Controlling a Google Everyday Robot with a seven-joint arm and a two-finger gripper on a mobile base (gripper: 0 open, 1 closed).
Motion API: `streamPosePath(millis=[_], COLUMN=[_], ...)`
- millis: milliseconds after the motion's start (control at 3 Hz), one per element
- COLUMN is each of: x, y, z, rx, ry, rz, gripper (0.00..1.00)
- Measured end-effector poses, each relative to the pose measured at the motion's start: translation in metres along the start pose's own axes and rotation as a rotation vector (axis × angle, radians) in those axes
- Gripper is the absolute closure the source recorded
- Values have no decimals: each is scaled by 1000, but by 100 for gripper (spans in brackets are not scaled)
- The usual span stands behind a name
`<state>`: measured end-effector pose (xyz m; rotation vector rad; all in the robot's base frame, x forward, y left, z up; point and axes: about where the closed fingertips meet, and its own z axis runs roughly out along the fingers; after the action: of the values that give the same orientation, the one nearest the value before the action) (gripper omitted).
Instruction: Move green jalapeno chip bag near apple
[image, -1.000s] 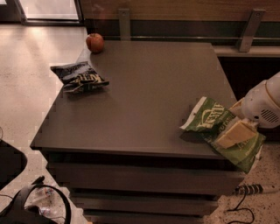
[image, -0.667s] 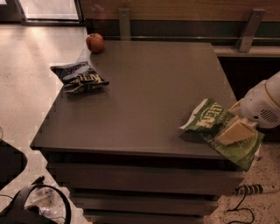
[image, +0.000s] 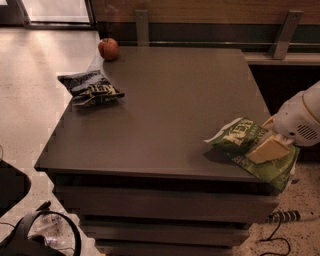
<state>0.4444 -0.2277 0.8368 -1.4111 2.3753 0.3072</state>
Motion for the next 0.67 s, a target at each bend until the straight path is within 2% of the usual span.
streamPosePath(millis=[333, 667], x=[0, -15], y=[0, -7], z=[0, -11], rx=[0, 16], ry=[0, 8], rz=[0, -31], gripper=[100, 100])
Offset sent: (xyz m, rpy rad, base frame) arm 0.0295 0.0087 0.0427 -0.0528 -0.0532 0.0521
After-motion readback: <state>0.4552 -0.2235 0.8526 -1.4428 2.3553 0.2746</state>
